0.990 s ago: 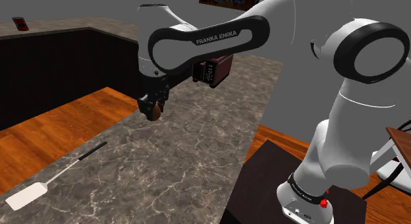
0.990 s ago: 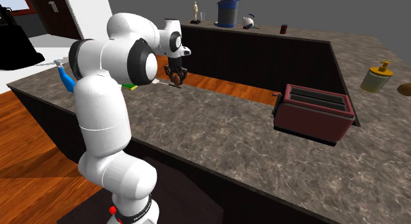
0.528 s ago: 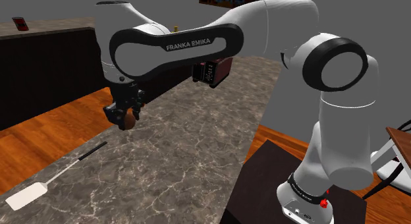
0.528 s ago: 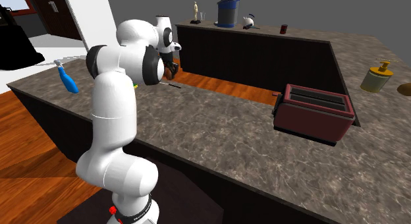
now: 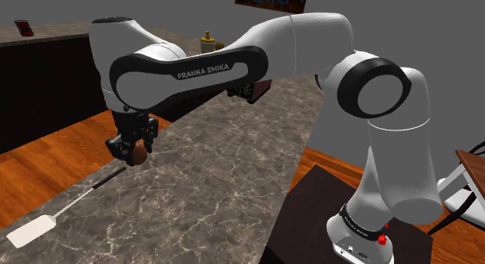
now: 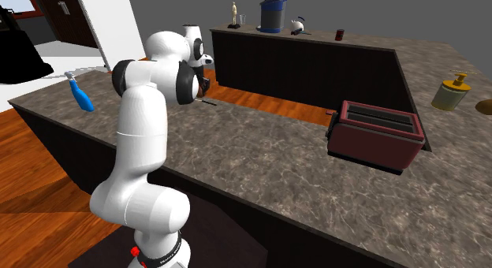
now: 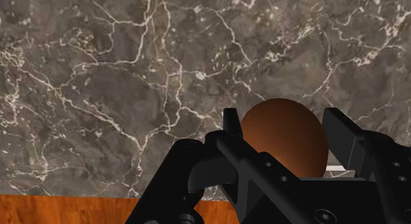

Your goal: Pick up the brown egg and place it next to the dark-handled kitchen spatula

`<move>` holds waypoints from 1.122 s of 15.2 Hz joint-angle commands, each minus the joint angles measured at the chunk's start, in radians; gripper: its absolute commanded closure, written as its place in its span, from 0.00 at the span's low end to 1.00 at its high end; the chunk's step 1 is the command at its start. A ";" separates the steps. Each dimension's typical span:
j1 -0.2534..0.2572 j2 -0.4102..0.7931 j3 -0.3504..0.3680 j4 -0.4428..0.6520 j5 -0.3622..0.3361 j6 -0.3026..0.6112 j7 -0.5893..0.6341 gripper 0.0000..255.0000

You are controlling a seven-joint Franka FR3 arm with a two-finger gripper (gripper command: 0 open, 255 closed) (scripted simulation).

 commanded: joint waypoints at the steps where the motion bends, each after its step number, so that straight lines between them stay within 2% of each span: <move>1: -0.001 0.000 -0.001 -0.028 -0.001 0.028 0.001 1.00; 17: -0.002 0.057 -0.010 -0.157 -0.016 0.212 0.009 1.00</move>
